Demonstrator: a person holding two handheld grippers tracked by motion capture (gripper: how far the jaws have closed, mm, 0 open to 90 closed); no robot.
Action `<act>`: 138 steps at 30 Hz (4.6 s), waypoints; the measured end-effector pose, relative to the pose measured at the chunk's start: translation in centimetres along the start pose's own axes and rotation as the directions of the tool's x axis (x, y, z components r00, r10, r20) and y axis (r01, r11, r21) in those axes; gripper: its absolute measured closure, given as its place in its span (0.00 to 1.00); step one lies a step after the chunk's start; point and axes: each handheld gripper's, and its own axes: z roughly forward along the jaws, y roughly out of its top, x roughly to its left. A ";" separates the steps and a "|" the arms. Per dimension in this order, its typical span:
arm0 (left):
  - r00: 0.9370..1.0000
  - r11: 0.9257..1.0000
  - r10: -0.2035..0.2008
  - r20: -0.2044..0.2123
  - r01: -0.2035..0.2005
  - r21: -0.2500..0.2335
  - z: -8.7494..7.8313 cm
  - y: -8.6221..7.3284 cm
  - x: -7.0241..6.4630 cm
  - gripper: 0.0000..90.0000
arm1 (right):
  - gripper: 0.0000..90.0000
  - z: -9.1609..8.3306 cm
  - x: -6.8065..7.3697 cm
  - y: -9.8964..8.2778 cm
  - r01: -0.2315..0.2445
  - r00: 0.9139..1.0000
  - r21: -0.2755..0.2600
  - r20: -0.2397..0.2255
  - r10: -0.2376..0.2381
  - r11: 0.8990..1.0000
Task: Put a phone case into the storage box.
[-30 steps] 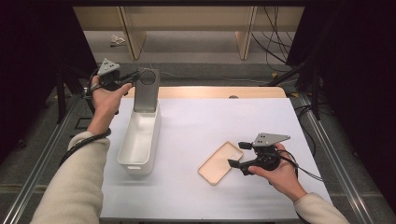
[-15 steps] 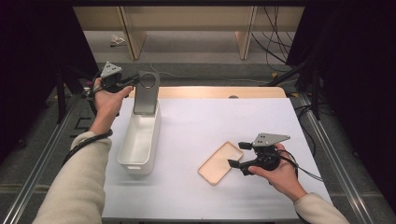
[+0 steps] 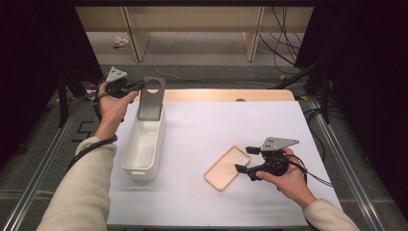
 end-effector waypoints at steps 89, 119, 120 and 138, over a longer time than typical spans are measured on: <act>0.989 0.974 -0.042 -0.141 0.072 0.217 3.1 -4.0 1.9 0.76 | 0.19 0.1 0.1 -0.1 0.009 1.000 0.015 -0.020 -0.008 1.000; 0.994 0.988 -0.054 -0.091 0.066 0.137 -7.4 -4.0 -4.6 0.00 | 0.18 0.7 0.1 -0.2 0.000 1.000 0.046 0.002 0.000 0.999; 0.996 0.989 -0.052 -0.079 0.062 0.134 -7.7 -4.3 -5.1 0.00 | 0.18 0.7 0.1 -0.2 -0.001 1.000 0.048 0.003 0.001 0.999; 0.994 0.990 0.047 0.096 -0.059 0.128 -10.3 -9.1 -14.1 0.00 | 0.18 0.9 0.4 -0.1 0.003 1.000 0.050 0.000 -0.003 0.999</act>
